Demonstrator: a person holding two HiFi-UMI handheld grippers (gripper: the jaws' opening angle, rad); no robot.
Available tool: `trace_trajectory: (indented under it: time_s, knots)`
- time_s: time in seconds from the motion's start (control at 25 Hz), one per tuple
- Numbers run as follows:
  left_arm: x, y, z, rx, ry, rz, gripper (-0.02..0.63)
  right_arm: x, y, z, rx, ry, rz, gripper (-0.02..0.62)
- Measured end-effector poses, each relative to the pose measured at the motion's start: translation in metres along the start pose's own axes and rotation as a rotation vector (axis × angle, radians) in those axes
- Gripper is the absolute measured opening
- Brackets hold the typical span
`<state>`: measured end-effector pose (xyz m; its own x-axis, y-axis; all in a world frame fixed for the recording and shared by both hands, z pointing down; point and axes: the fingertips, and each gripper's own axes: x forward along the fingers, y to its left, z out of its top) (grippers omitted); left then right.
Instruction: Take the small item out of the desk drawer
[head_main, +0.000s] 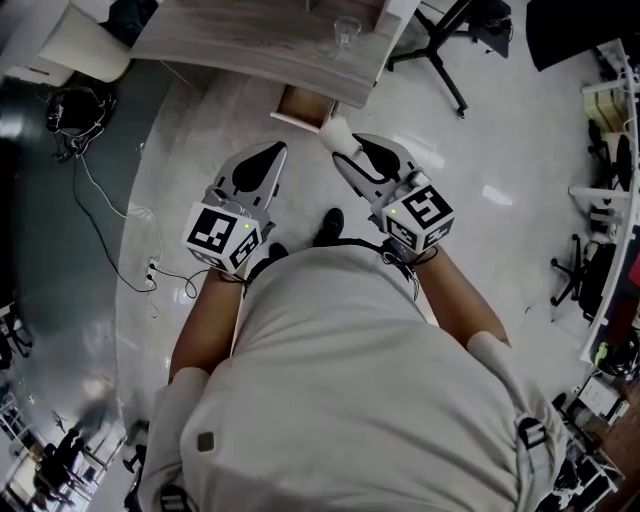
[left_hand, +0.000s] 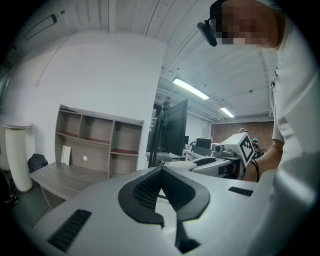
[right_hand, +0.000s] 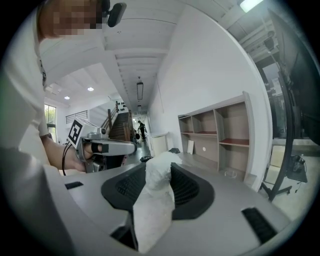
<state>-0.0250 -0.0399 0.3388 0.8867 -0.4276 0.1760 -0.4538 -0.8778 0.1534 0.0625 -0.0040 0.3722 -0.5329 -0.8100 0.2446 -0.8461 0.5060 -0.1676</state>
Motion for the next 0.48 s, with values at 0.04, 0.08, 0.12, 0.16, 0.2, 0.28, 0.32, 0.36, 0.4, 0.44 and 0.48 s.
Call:
trace_trajectory:
  time_s: [0.04, 0.08, 0.12, 0.16, 0.2, 0.28, 0.32, 0.36, 0.4, 0.44, 0.48]
  knots:
    - [-0.004, -0.001, 0.001, 0.004, -0.005, -0.006, 0.015, -0.001, 0.005, 0.0, -0.001, -0.003, -0.005, 0.164]
    - [-0.008, -0.002, 0.003, 0.007, -0.009, -0.013, 0.015, -0.001, 0.01, 0.0, -0.001, -0.006, -0.011, 0.164]
    - [-0.014, -0.003, 0.004, 0.01, -0.012, -0.02, 0.015, -0.001, 0.017, 0.0, -0.001, -0.008, -0.017, 0.164]
    - [-0.02, -0.005, 0.004, 0.014, -0.013, -0.029, 0.015, -0.001, 0.024, 0.0, -0.001, -0.01, -0.023, 0.164]
    - [-0.028, -0.006, 0.005, 0.018, -0.014, -0.037, 0.015, -0.001, 0.032, 0.0, -0.002, -0.011, -0.028, 0.164]
    - [-0.045, -0.006, 0.004, 0.025, -0.013, -0.051, 0.015, 0.002, 0.048, -0.001, -0.004, -0.011, -0.036, 0.164]
    - [-0.055, -0.005, 0.002, 0.026, -0.011, -0.056, 0.015, 0.004, 0.057, -0.002, -0.005, -0.011, -0.04, 0.164]
    - [-0.065, -0.004, 0.0, 0.026, -0.01, -0.061, 0.015, 0.005, 0.066, -0.002, -0.006, -0.012, -0.045, 0.164]
    - [-0.075, -0.003, -0.002, 0.026, -0.008, -0.065, 0.015, 0.006, 0.075, -0.003, -0.007, -0.014, -0.05, 0.164]
    - [-0.085, -0.002, -0.004, 0.026, -0.007, -0.069, 0.015, 0.007, 0.083, -0.004, -0.005, -0.017, -0.055, 0.164]
    - [-0.096, -0.001, -0.005, 0.026, -0.005, -0.072, 0.015, 0.008, 0.092, -0.005, 0.0, -0.019, -0.061, 0.164]
